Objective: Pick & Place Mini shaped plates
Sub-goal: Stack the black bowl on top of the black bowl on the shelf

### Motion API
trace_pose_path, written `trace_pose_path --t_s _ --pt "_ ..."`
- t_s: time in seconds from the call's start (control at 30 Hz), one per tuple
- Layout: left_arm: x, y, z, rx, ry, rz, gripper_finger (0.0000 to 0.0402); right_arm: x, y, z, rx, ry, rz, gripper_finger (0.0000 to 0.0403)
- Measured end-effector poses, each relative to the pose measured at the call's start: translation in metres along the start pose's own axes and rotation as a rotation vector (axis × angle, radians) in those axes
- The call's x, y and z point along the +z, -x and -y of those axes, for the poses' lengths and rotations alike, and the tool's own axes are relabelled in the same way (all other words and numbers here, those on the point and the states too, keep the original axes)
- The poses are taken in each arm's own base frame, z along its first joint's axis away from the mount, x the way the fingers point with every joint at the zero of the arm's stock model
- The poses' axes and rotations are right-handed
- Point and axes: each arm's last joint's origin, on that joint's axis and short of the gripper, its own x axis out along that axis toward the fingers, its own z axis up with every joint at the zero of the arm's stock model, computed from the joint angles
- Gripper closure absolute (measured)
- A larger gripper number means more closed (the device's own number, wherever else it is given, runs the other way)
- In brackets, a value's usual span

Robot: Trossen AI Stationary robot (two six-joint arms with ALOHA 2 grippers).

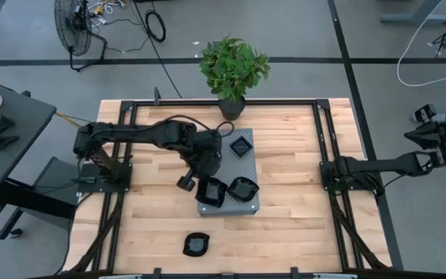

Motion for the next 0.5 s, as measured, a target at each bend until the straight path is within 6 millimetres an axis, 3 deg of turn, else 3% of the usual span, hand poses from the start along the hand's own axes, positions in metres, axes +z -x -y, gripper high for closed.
trace_pose_path --t_s 0.3,0.5 --pt "0.0011 -0.0030 -0.0011 -0.006 -0.020 0.005 0.0391 0.0000 0.0000 0.0000 0.000 0.000 0.000 0.0387" --pt "0.0008 -0.0030 -0.0011 -0.005 -0.042 0.002 0.0369 -0.0001 0.0001 0.0000 0.000 0.000 0.000 0.0387"
